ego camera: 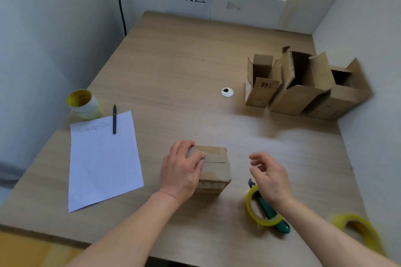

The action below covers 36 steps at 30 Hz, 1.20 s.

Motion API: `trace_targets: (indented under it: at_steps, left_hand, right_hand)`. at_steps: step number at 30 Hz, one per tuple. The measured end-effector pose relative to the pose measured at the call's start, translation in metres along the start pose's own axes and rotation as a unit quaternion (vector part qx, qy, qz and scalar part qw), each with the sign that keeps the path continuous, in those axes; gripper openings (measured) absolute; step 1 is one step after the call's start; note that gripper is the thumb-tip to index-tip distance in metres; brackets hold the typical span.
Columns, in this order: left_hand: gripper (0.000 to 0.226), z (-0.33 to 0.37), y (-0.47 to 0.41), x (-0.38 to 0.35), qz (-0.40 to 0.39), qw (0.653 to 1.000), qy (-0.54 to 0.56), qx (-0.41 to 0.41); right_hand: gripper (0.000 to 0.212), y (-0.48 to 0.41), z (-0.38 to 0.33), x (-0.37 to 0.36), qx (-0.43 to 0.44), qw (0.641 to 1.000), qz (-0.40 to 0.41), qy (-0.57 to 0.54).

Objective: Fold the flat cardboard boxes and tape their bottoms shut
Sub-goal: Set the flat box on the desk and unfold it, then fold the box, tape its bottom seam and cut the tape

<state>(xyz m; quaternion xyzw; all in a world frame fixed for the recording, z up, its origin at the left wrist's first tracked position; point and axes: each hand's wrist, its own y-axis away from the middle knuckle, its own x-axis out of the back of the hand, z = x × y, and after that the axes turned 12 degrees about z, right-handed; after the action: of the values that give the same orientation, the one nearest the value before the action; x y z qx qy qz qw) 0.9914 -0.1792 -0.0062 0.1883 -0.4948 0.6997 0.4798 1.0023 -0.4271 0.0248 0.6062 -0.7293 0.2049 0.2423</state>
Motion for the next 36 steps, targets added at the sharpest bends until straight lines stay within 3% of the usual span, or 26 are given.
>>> trace_targets:
  at_steps: [2,4,6,10,12,15,17,19,21,23,26,29,31,34,36]
  left_hand:
    - [0.012,-0.001,-0.001,-0.003,0.001,1.0,0.005,0.003]
    - [0.013,0.0,-0.001,-0.004,-0.001,1.0,0.016,0.002]
    - [0.015,0.001,-0.003,-0.005,-0.003,1.0,0.022,0.003]
    - [0.018,0.002,-0.004,-0.006,-0.012,1.0,0.024,0.0]
    - [0.019,0.003,-0.004,-0.006,-0.018,0.999,0.028,0.003]
    - [0.02,0.002,-0.002,-0.006,-0.024,0.999,0.041,0.011]
    - [0.019,0.001,-0.002,-0.005,-0.026,0.998,0.051,0.01]
    - [0.021,0.0,-0.002,-0.006,-0.029,0.998,0.059,0.012]
    - [0.024,0.0,-0.002,-0.006,-0.03,0.997,0.064,0.017]
    - [0.024,-0.001,-0.002,-0.007,-0.031,0.997,0.068,0.019]
    - [0.022,0.0,-0.005,-0.009,-0.025,0.997,0.073,0.018]
    - [0.016,-0.001,-0.006,-0.011,-0.023,0.996,0.085,0.014]
    - [0.015,-0.005,-0.002,-0.01,-0.037,0.993,0.109,0.036]
    - [0.027,-0.008,-0.002,-0.002,-0.042,0.989,0.133,0.057]
    - [0.032,-0.006,-0.014,0.006,-0.002,0.99,0.131,0.054]
  right_hand:
    - [0.014,0.003,0.02,0.022,0.072,0.975,-0.082,0.192]
    - [0.023,0.01,0.034,0.035,0.121,0.91,-0.201,0.341]
    - [0.026,0.019,0.046,0.038,0.157,0.85,-0.269,0.425]
    - [0.023,0.033,0.062,0.033,0.198,0.792,-0.281,0.504]
    - [0.023,0.035,0.071,0.032,0.211,0.782,-0.272,0.519]
    - [0.028,0.034,0.074,0.035,0.213,0.807,-0.241,0.495]
    - [0.025,0.024,0.062,0.041,0.172,0.85,-0.206,0.453]
    - [0.014,0.011,0.035,0.049,0.064,0.939,-0.157,0.3]
    - [0.022,0.0,0.005,0.053,-0.011,0.99,-0.101,0.093]
    - [0.037,-0.009,-0.028,0.05,-0.009,0.997,-0.063,-0.054]
    - [0.041,-0.013,-0.076,0.035,0.031,0.982,-0.094,-0.158]
    - [0.027,-0.013,-0.09,0.013,0.046,0.976,-0.151,-0.153]
    - [0.031,-0.012,-0.088,0.002,0.041,0.975,-0.16,-0.148]
    - [0.026,-0.016,-0.089,-0.003,0.052,0.975,-0.172,-0.134]
    - [0.019,-0.019,-0.09,-0.003,0.063,0.974,-0.189,-0.109]
